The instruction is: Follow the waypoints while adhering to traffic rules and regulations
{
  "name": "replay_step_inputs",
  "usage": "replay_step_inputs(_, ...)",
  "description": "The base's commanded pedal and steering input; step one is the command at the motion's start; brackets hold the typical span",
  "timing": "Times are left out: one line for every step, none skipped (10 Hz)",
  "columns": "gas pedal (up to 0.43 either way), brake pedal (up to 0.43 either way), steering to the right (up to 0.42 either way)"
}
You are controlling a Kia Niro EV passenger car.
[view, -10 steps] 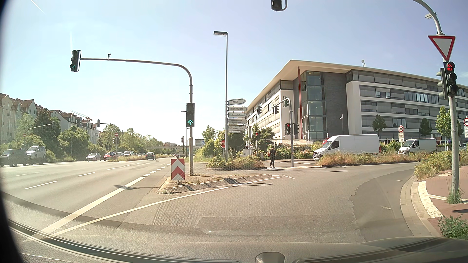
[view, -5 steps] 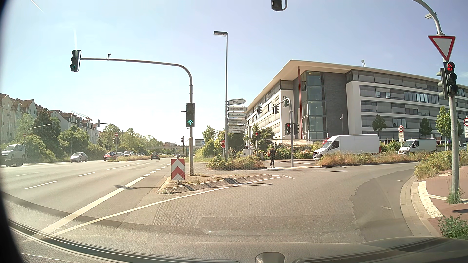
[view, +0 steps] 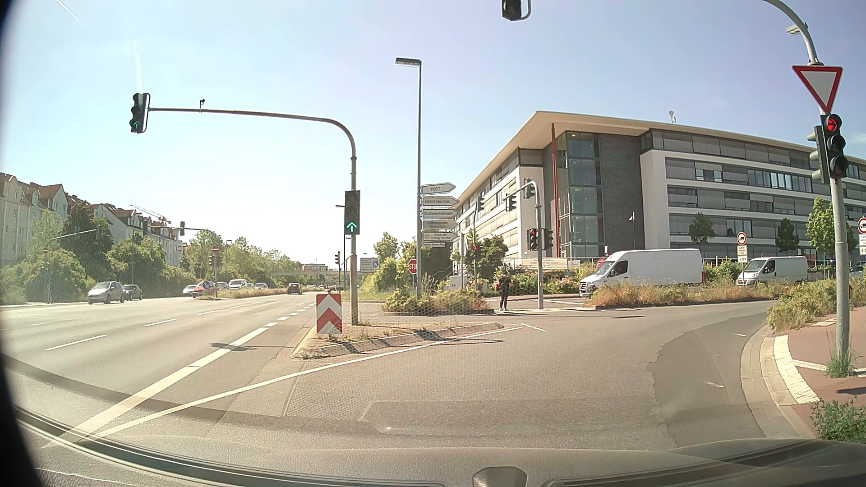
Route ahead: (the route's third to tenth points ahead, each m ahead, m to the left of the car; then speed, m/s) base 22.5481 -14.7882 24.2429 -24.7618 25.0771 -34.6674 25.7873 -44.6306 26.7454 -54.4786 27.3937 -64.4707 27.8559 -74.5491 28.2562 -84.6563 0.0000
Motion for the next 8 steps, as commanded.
replay_step_inputs(0.000, 0.317, 0.149)
replay_step_inputs(0.000, 0.311, 0.150)
replay_step_inputs(0.000, 0.311, 0.149)
replay_step_inputs(0.000, 0.311, 0.150)
replay_step_inputs(0.000, 0.311, 0.150)
replay_step_inputs(0.000, 0.311, 0.149)
replay_step_inputs(0.000, 0.311, 0.150)
replay_step_inputs(0.000, 0.311, 0.150)
